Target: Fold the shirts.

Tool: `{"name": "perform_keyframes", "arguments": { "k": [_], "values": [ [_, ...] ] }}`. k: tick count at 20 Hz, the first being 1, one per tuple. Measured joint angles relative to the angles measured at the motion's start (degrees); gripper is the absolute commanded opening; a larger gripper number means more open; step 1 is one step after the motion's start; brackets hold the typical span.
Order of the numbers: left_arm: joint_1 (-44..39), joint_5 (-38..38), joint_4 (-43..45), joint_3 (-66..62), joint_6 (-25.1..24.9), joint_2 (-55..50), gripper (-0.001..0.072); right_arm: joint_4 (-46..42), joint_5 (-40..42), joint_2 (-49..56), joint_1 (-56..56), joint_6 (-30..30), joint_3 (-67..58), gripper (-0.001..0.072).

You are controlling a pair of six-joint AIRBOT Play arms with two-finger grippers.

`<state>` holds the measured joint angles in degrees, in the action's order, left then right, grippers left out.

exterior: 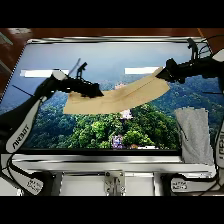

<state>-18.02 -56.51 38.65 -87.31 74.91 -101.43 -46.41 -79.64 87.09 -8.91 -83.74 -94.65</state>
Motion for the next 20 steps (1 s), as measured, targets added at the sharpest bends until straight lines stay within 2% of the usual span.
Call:
{"name": "perform_keyframes", "arguments": {
  "k": [4, 9, 11, 15, 18, 20],
  "values": [
    [-10.4, 11.1, -3.7, 0.1, 3.3, -2.7, 0.0032, -4.6, -4.5, -8.5, 1.9, -4.5, 0.0, 0.0060],
    [-18.9, 16.2, -13.1, 0.1, 4.7, -8.0, 0.0032, -6.5, -6.8, -14.5, 2.8, -8.8, 0.0, 0.0060],
    [-19.8, 17.4, -17.4, 0.1, 3.0, -9.2, 0.0031, -6.6, -7.2, -15.7, 2.9, -9.8, 0.0, 0.0060],
    [-15.7, 16.2, -20.1, 0.1, -1.7, -7.8, 0.0030, -8.7, -6.5, -15.9, 3.1, -10.7, 0.0, 0.0059],
    [-7.9, 10.3, -12.8, 0.1, -2.7, -3.1, 0.0030, -9.1, -4.2, -13.8, 5.3, -11.1, 0.0, 0.0060],
    [-0.9, 5.6, -4.7, 0.1, -1.7, 1.6, 0.0030, -9.3, -0.6, -11.3, 9.3, -11.0, 0.0, 0.0060]
  ]
}}
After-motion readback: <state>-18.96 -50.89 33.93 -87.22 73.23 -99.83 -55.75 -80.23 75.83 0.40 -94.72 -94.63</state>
